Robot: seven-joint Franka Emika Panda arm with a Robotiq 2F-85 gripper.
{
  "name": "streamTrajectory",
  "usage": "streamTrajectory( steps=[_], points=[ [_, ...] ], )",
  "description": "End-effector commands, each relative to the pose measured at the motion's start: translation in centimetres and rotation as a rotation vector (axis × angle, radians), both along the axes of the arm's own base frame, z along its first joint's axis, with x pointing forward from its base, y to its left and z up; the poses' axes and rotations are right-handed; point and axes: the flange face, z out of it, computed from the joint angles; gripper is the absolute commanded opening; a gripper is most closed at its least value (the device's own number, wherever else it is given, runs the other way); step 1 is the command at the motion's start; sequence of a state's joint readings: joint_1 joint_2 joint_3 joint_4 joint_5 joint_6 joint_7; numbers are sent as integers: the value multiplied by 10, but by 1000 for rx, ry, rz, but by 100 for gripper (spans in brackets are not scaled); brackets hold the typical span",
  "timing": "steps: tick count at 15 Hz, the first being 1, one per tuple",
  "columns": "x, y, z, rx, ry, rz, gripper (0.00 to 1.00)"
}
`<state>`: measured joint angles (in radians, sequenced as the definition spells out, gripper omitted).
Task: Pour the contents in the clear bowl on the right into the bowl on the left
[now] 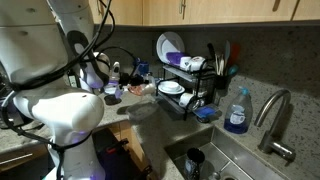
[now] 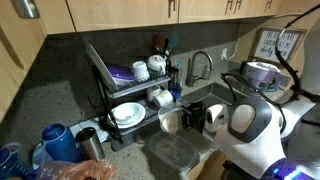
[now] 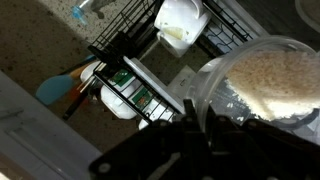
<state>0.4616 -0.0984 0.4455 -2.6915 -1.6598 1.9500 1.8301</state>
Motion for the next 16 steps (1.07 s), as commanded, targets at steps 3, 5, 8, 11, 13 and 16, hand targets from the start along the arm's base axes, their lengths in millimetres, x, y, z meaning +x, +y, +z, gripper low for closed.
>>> streamTrajectory(
  steps=[3, 5, 8, 11, 13, 16],
  points=[
    [-6, -1, -7, -30, -61, 15, 3],
    [-7, 0, -9, -40, -62, 17, 3],
    [-8, 0, -13, -50, -63, 23, 3],
    [-8, 2, -17, -60, -65, 28, 3],
    [-8, 3, -18, -58, -72, 29, 3],
    [-8, 4, -19, -61, -82, 30, 3]
  ],
)
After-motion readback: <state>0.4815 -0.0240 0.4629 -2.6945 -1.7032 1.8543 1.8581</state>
